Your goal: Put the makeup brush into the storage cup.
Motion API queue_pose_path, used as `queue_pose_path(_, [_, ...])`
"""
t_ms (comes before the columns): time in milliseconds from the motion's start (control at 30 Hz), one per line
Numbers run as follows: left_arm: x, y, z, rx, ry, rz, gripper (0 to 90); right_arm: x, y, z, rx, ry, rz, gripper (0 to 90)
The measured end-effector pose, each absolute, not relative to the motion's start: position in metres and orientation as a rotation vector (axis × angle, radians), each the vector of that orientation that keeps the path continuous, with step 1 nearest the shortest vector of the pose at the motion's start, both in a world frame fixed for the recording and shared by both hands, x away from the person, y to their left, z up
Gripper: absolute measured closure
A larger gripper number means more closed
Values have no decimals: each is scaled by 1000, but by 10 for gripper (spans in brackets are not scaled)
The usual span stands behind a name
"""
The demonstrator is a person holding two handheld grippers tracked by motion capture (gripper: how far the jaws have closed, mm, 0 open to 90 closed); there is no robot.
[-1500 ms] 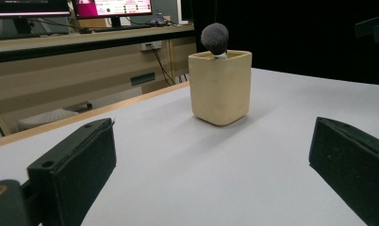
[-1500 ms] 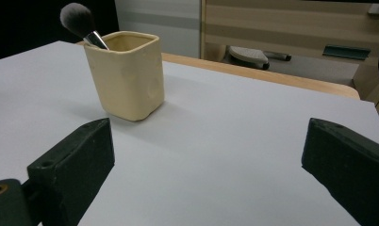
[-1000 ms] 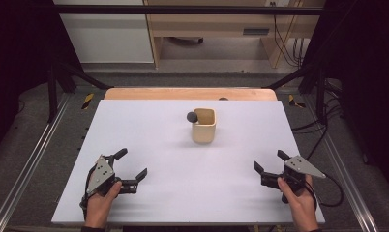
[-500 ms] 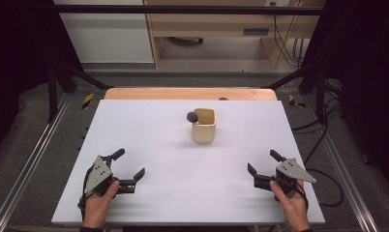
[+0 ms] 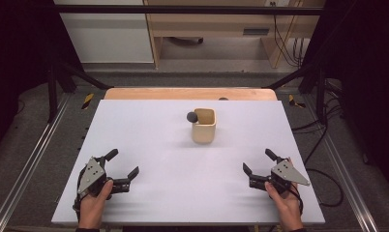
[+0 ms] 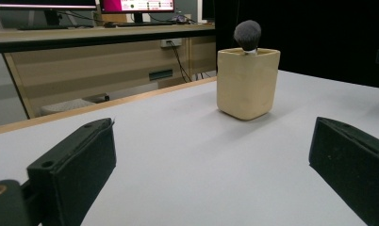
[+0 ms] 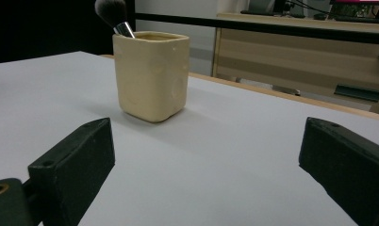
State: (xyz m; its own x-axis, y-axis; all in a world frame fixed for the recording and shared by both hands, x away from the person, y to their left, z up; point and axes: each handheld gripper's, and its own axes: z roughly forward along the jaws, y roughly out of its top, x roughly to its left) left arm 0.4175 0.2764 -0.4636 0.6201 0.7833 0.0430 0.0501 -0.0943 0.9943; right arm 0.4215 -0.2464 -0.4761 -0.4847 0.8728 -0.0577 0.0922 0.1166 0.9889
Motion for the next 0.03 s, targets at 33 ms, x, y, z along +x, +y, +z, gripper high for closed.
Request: queue_pose_path(33, [418, 276, -464, 1562, 718, 712, 10, 422, -246, -476, 947, 1706, 1436, 43])
